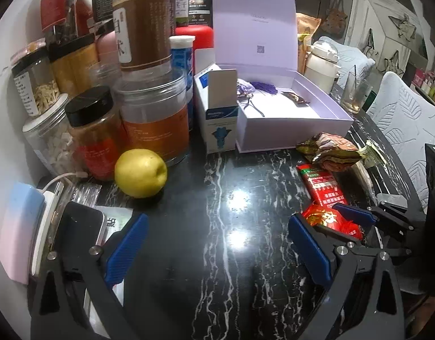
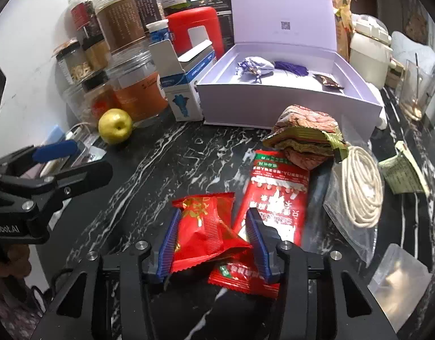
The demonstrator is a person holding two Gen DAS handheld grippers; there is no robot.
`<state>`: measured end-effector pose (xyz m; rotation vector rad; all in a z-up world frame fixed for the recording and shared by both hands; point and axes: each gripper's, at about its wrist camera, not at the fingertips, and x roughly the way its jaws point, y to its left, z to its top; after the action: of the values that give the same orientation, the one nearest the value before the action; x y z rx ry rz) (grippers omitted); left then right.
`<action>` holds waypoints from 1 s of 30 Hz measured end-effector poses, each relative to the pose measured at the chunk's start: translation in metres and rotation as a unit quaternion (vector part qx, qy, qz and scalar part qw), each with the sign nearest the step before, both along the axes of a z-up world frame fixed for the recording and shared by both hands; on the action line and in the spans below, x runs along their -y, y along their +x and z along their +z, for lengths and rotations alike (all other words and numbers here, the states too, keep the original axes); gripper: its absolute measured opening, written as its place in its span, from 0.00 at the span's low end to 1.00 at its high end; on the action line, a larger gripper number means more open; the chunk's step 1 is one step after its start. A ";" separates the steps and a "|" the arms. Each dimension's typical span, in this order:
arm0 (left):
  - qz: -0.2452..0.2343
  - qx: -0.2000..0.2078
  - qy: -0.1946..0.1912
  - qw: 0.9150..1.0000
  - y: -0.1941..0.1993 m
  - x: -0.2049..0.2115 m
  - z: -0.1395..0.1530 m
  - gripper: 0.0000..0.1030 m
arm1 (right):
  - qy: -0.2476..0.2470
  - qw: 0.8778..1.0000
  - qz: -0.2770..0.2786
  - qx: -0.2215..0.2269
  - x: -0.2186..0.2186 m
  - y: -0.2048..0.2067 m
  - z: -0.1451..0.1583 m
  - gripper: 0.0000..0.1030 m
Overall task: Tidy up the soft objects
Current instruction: 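Grasp the red snack packet with the right gripper, then carry the red packet with the right gripper while the left grasps the clear zip bag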
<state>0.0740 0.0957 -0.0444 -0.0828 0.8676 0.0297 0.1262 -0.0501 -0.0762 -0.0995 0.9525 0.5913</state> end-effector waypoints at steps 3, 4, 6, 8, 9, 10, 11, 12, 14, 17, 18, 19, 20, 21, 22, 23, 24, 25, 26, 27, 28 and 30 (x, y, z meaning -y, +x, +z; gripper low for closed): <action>-0.010 0.001 0.007 1.000 0.000 0.011 0.001 0.98 | 0.008 1.000 -0.007 0.005 0.009 -0.006 0.004 0.44; -0.015 0.001 0.006 1.000 0.000 0.015 0.001 0.98 | 0.013 1.000 -0.011 0.005 0.014 -0.009 0.007 0.44; -0.025 0.000 0.000 1.000 0.001 0.023 0.002 0.98 | 0.025 0.999 -0.023 0.010 0.026 -0.015 0.014 0.44; -0.040 0.003 -0.007 0.999 0.002 0.036 0.004 0.98 | 0.033 0.998 -0.041 0.017 0.043 -0.022 0.023 0.44; -0.046 0.003 -0.008 0.999 0.002 0.040 0.005 0.98 | 0.035 0.998 -0.051 0.021 0.051 -0.025 0.027 0.44; -0.055 0.004 -0.011 0.998 0.003 0.048 0.006 0.98 | 0.037 0.997 -0.063 0.026 0.061 -0.028 0.033 0.44; -0.063 0.005 -0.013 0.998 0.004 0.055 0.007 0.98 | 0.039 0.996 -0.075 0.032 0.071 -0.031 0.038 0.44; -0.074 0.006 -0.015 0.997 0.005 0.065 0.007 0.98 | 0.040 0.995 -0.087 0.037 0.081 -0.034 0.043 0.44; -0.093 0.005 -0.018 0.995 0.007 0.080 0.006 0.98 | 0.039 0.992 -0.110 0.049 0.101 -0.041 0.053 0.44; -0.125 0.002 -0.026 0.992 0.010 0.109 0.005 0.98 | 0.031 0.988 -0.142 0.059 0.128 -0.049 0.060 0.44; -0.138 0.000 -0.027 0.990 0.011 0.121 0.004 0.98 | 0.029 0.986 -0.152 0.059 0.137 -0.051 0.062 0.44; -0.148 -0.001 -0.027 0.989 0.012 0.130 0.004 0.98 | 0.029 0.985 -0.162 0.058 0.146 -0.053 0.062 0.44; -0.157 -0.001 -0.027 0.987 0.012 0.137 0.004 0.98 | 0.029 0.983 -0.172 0.057 0.155 -0.056 0.061 0.44; -0.169 -0.002 -0.026 0.985 0.013 0.148 0.003 0.98 | 0.028 0.981 -0.182 0.054 0.163 -0.058 0.059 0.44; -0.177 -0.003 -0.026 0.984 0.014 0.155 0.003 0.98 | 0.026 0.980 -0.189 0.052 0.169 -0.060 0.058 0.44; -0.188 -0.006 -0.026 0.982 0.015 0.164 0.002 0.98 | 0.025 0.979 -0.197 0.050 0.176 -0.062 0.055 0.44; -0.196 -0.009 -0.026 0.980 0.016 0.171 0.001 0.98 | 0.024 0.978 -0.204 0.046 0.182 -0.062 0.053 0.44; -0.203 -0.013 -0.027 0.979 0.017 0.177 0.000 0.98 | 0.023 0.976 -0.211 0.042 0.189 -0.063 0.050 0.44; -0.209 -0.016 -0.028 0.977 0.019 0.183 -0.001 0.98 | 0.023 0.975 -0.217 0.036 0.196 -0.064 0.046 0.44; -0.216 -0.020 -0.029 0.976 0.019 0.190 -0.002 0.98 | 0.022 0.974 -0.223 0.030 0.202 -0.065 0.043 0.44; -0.222 -0.022 -0.029 0.974 0.020 0.194 -0.004 0.98 | 0.019 0.973 -0.228 0.026 0.208 -0.066 0.039 0.44; -0.236 -0.028 -0.026 0.971 0.022 0.207 -0.006 0.98 | 0.011 0.971 -0.238 0.019 0.217 -0.066 0.033 0.44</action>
<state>0.0962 -0.1112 -0.0508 0.0773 0.9271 -0.4390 0.0599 -0.2669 -0.0429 0.1355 0.8916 0.1545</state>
